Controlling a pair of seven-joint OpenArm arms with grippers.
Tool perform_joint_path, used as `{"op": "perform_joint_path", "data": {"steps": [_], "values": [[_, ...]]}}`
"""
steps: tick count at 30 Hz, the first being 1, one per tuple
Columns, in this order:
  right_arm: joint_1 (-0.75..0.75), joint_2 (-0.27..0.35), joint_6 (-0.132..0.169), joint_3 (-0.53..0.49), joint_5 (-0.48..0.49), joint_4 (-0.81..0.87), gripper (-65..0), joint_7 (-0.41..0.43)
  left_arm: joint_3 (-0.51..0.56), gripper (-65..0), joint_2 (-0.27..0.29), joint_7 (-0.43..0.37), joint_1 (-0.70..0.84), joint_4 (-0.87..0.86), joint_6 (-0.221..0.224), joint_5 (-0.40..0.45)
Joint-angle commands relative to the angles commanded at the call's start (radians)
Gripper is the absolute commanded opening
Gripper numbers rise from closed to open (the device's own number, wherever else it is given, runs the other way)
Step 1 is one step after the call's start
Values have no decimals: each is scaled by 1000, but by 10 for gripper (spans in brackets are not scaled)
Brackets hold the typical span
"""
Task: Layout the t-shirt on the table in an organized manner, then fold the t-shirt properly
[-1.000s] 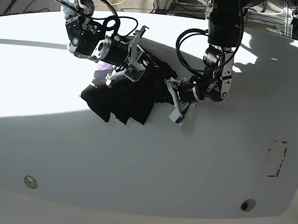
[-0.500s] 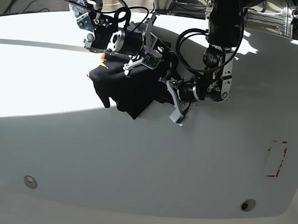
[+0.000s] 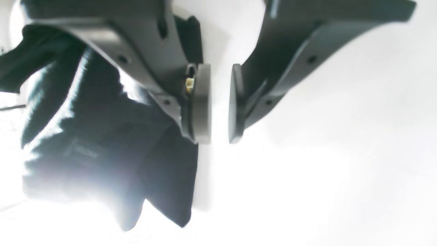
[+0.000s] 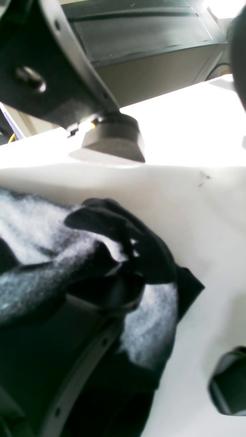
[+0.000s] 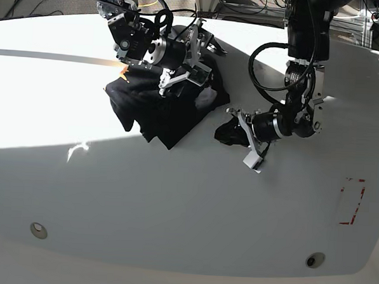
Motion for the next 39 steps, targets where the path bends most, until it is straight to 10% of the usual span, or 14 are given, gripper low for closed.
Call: {"op": "perform_joint_path", "data": {"steps": [17,39], "values": [[121,-104,0,503,0,-64,-163,-2,8,-569,-84,2,43,107,0,-115],[249,-110,0,508,3,-404,-168,-149,3,-569,-121,2,107,112,0,-120]]}}
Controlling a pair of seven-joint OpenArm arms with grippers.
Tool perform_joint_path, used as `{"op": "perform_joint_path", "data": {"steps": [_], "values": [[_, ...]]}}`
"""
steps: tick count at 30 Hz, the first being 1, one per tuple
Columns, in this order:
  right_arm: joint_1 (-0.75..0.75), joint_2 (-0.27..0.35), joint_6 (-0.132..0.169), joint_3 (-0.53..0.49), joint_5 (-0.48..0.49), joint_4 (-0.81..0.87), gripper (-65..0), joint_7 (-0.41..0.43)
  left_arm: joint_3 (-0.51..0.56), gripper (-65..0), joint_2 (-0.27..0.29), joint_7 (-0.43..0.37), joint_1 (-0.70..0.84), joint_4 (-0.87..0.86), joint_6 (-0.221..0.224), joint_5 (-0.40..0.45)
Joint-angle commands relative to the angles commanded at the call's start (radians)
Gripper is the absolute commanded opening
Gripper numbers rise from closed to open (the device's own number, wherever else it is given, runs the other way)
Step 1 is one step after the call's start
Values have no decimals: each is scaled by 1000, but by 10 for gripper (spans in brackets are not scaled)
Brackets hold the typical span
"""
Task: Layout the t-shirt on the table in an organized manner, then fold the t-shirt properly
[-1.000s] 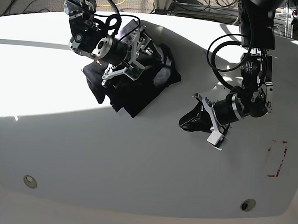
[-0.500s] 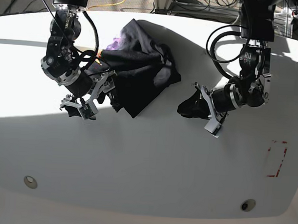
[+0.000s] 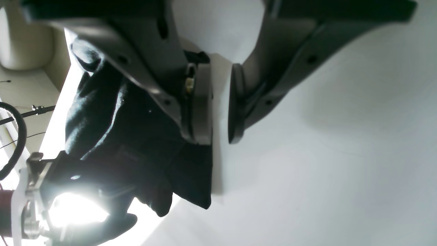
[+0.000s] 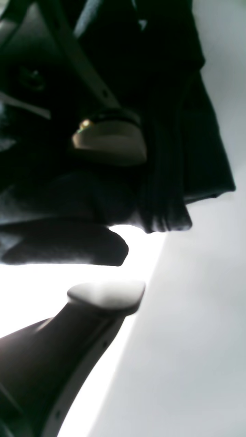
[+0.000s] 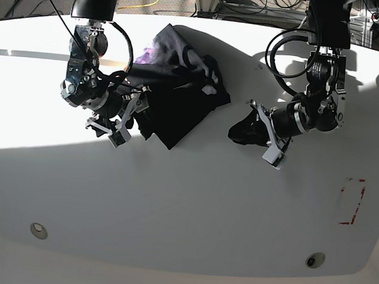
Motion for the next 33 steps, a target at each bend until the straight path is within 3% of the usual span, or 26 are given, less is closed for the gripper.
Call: {"op": "perform_joint_path", "data": {"steps": [2,5,10,12,33], "values": [[-2,0,0,0,2,-14,-176,0,0,-569,-3,0,0,0,0,0],[-5,0,0,-2,17,-14,-250,0,0,-569,-5,0,2,0,0,2],[-5,2,0,-2,80,-11,-544,-2,0,-569,-5,0,2,-6,0,6],[-5,3,0,-2,95,-11,-615,-2,0,-569,-5,0,2,-6,0,6],[23,2,0,-2,299,199,-612,-49,0,-569,-5,0,2,-8,0,8]]}}
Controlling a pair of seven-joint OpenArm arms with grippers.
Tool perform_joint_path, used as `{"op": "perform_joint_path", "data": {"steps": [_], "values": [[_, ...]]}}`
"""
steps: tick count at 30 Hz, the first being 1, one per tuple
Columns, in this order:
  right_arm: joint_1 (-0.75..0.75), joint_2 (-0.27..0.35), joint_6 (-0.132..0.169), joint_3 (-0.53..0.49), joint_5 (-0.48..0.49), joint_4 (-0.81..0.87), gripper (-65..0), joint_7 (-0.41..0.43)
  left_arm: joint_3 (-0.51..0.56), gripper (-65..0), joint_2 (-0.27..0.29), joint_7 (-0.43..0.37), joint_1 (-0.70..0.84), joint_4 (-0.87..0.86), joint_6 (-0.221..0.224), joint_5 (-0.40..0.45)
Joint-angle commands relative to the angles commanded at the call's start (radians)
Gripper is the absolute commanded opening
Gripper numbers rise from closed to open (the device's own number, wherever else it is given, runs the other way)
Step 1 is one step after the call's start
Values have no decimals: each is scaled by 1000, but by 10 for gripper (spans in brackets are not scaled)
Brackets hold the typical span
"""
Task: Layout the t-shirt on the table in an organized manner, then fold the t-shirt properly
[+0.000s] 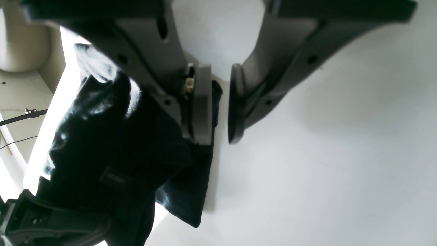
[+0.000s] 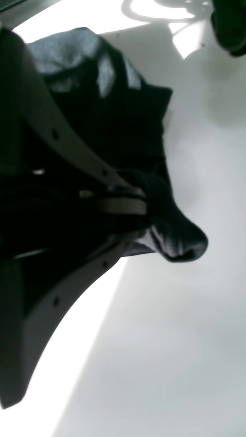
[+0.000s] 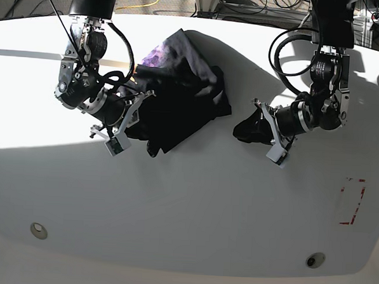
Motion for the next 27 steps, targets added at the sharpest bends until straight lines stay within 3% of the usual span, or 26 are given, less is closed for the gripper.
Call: {"op": "perform_joint_path", "data": {"steps": [14,27], "values": [[58,-29,0,-44,-3,-121,-610,9,3,-569,0,0,2,6,0,0],[72,-61,0,-63,3,-66,-610,9,3,-569,3,0,2,-2,0,0]]}}
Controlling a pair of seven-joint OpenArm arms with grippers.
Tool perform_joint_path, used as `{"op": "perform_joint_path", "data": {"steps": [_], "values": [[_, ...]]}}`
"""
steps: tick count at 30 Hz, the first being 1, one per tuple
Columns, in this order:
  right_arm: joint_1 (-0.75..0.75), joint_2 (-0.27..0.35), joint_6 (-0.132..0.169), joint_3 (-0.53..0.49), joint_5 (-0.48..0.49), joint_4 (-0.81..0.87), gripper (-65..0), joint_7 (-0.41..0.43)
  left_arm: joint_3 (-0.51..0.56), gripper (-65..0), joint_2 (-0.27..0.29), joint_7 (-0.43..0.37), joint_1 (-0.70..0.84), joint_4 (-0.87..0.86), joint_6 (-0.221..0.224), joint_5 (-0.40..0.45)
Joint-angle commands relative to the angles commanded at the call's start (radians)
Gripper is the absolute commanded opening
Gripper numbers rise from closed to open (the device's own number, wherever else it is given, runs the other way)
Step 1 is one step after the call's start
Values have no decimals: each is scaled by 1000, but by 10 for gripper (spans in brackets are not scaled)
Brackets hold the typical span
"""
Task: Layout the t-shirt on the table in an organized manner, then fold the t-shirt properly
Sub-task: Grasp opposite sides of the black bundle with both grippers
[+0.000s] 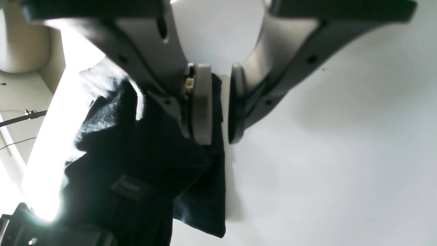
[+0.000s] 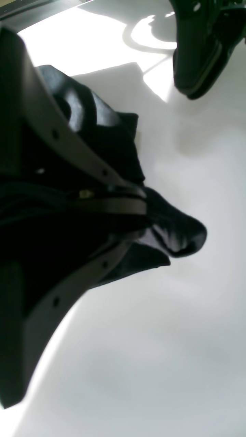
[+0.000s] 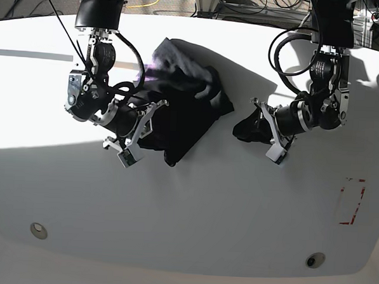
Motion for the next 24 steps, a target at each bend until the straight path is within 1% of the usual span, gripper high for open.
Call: {"op": "perform_joint_path", "data": {"steps": [5,7,11,13,16,19,20,22,23,24], "values": [[26,-12,0,0,-6,-14,-609,2,0,-569,0,0,8,0,0,0],[40,-15,0,0,0,-41,-609,9,2,-569,0,0,11,0,0,0],[58,-41,0,-2,-11,-120,-607,37,2,-569,2,0,11,0,0,0],[74,-49,0,-2,-20,-157,-596,48,2,-569,2,0,11,0,0,0],[98,-64,0,-2,-63,-216,-479,55,2,-569,2,0,12,6,0,0],[115,-84,0,-2,-130,-241,-282,57,21,-569,0,0,12,6,0,0],[118,-94,0,-2,-163,-241,-192,57,34,-569,-2,0,12,6,0,0],[118,-100,0,0,-192,-232,-86,57,54,-569,-2,0,12,8,0,-2],[121,-101,0,2,-207,-209,-19,57,68,-569,-2,0,12,9,0,-2],[118,-100,0,3,-212,-193,0,57,74,-569,-2,0,12,12,0,-5]]}}
